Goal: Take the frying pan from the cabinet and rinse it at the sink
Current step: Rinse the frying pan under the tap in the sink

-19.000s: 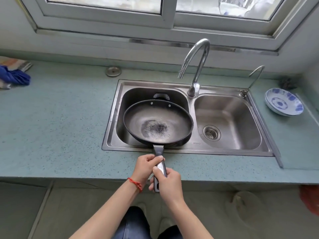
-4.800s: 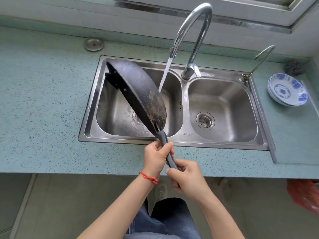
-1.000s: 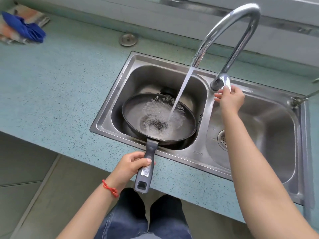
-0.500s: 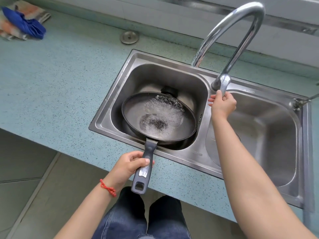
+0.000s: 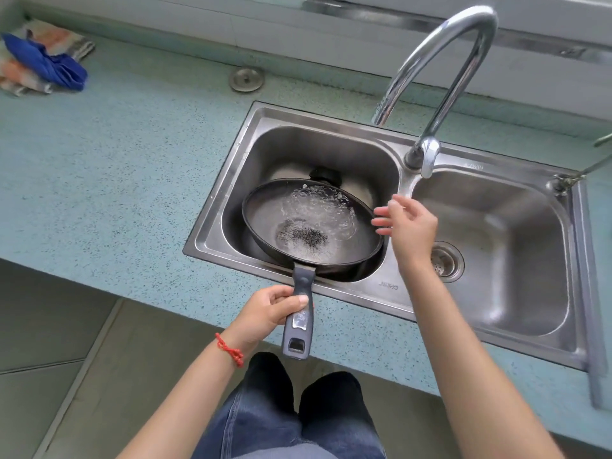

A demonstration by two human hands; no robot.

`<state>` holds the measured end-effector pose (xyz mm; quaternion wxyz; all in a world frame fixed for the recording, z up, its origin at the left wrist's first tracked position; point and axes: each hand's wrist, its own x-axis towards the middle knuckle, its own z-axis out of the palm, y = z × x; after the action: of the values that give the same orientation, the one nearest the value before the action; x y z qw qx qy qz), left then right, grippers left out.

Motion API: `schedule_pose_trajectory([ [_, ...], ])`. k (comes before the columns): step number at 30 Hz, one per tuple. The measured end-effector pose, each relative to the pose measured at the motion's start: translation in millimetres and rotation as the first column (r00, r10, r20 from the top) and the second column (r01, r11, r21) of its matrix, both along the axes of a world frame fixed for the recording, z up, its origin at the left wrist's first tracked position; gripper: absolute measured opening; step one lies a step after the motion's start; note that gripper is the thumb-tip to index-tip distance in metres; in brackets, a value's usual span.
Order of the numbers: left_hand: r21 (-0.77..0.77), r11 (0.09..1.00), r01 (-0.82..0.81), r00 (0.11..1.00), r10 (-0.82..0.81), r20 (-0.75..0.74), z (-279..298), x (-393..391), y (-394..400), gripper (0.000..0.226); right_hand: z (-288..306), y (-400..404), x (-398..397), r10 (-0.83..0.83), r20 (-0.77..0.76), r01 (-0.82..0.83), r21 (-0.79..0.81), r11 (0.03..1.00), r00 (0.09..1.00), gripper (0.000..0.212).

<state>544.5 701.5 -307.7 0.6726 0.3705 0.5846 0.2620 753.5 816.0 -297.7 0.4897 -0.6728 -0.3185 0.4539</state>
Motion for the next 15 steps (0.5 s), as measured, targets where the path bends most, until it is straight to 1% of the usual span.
schedule_pose_trajectory([
  [2,-0.004,0.999,0.053,0.999,-0.053,-0.01,-1,-3,3,0.056,21,-38,-23,0.126,0.017,-0.126,-0.027,0.992,0.992,0.013],
  [4,-0.018,0.997,0.076,0.997,-0.076,0.001,-2,-6,5,0.036,34,-71,-42,0.26,0.09,-0.247,-0.131,0.96,0.961,0.014],
  [5,-0.031,0.997,0.072,0.997,-0.072,0.014,-2,-6,7,0.032,36,-86,-49,0.327,0.137,-0.296,-0.204,0.933,0.935,0.016],
  [7,-0.044,0.997,0.067,0.997,-0.065,0.04,-2,-7,8,0.028,41,-110,-63,0.448,0.214,-0.364,-0.338,0.868,0.868,0.026],
  [9,-0.04,0.997,0.069,0.995,-0.066,0.069,-2,-6,9,0.023,42,-125,-76,0.521,0.225,-0.386,-0.451,0.805,0.824,0.038],
  [11,-0.059,0.997,0.05,0.995,-0.045,0.087,-2,-3,9,0.028,41,-131,-90,0.557,0.155,-0.405,-0.534,0.742,0.816,0.036],
  [12,-0.062,0.997,0.043,0.995,-0.037,0.093,-1,-2,10,0.032,40,-132,-95,0.543,0.086,-0.418,-0.543,0.728,0.835,0.033],
  [14,-0.063,0.997,0.034,0.993,-0.027,0.115,-1,-2,10,0.035,40,-130,-104,0.46,-0.08,-0.427,-0.534,0.729,0.884,0.025],
  [15,-0.064,0.997,0.03,0.992,-0.022,0.127,-1,-2,11,0.034,40,-128,-106,0.419,-0.153,-0.432,-0.525,0.733,0.895,0.02],
])
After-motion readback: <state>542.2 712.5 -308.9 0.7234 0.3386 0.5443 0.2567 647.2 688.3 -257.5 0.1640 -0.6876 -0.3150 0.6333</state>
